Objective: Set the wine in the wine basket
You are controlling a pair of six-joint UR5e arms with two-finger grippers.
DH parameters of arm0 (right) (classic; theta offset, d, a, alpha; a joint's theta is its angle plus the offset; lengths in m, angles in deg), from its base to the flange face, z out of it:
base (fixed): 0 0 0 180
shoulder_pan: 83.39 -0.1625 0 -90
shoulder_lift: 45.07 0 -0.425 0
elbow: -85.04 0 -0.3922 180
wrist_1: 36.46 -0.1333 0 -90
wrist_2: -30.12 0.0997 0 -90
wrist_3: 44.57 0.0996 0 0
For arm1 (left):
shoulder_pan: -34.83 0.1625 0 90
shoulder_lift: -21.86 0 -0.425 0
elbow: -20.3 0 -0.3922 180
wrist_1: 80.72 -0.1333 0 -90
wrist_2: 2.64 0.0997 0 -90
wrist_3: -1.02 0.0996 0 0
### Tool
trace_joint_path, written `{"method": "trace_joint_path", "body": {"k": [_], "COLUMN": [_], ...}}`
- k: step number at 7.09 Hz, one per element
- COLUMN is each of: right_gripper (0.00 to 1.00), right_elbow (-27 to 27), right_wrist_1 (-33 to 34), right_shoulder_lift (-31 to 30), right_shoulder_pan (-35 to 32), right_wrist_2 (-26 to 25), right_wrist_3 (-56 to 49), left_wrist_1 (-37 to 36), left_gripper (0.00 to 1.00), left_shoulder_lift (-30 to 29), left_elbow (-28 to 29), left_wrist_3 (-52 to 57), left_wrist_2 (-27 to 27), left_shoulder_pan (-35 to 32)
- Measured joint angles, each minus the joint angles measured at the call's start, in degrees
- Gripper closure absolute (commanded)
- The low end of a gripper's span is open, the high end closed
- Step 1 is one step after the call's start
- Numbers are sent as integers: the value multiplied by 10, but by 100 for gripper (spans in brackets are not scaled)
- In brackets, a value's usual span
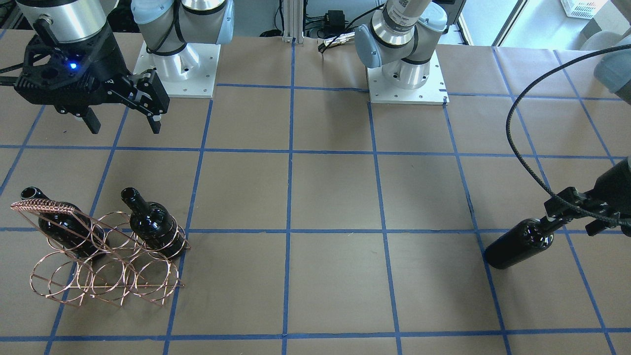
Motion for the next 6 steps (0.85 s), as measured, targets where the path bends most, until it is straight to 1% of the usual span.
{"method": "trace_joint_path", "body": {"k": [2,3,4,5,6], "right_gripper": [0,0,0,0,0], "right_elbow": [0,0,0,0,1], "right_wrist_1": [-2,-4,-5,-5,-6], "right_shoulder_lift": [0,1,1,1,1], "right_shoulder_pan": [0,0,0,1,1], "right_wrist_2": [-1,-1,-1,0,0], "right_wrist_3": [0,0,-1,-1,-1], "left_wrist_1": [-1,-2,-2,-2,-2], "left_gripper": [16,21,30,32,37], "left_shoulder_lift": [-5,-7,-8,-8,-8], "left_elbow": [-9,-12,-12,-13,-13], "left_wrist_3": [-4,-5,-7,-8,-8], "left_wrist_2": [4,4,4,4,5], "left_shoulder_pan": [0,0,0,0,0]}}
